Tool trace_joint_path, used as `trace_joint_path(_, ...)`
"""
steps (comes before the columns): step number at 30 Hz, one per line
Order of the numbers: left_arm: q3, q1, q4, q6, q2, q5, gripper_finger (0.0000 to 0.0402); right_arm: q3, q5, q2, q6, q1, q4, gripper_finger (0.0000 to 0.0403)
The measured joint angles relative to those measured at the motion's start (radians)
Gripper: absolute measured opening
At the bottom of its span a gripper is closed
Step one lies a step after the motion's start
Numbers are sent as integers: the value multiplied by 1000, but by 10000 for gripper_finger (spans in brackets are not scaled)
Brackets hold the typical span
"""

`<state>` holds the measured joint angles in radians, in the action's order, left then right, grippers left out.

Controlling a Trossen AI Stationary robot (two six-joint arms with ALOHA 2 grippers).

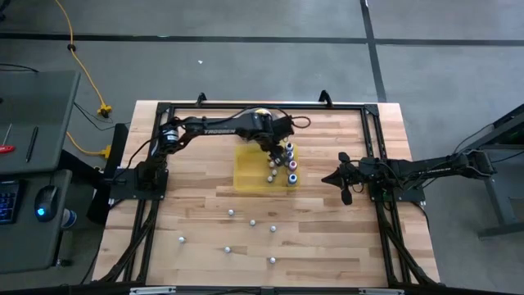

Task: Pick & Place food coloring
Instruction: Put the bottom left small black food coloring bottle into the yellow container

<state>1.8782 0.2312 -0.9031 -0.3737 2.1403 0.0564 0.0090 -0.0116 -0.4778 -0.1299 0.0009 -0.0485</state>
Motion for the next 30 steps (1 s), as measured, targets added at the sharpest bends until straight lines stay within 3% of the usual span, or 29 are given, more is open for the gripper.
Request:
trace_joint_path(6, 98, -25, -89, 75, -44, 55, 189, 0, 0, 0, 0, 0, 0, 0)
trace_joint_path(18, 83, -124, -240, 172, -262, 112, 189, 0, 0, 0, 0, 0, 0, 0)
trace_joint_path(23, -22, -191, -264, 190, -387, 111, 189, 0, 0, 0, 0, 0, 0, 0)
trace_joint_path(30, -322, -295, -162, 153, -618, 107, 189, 0, 0, 0, 0, 0, 0, 0)
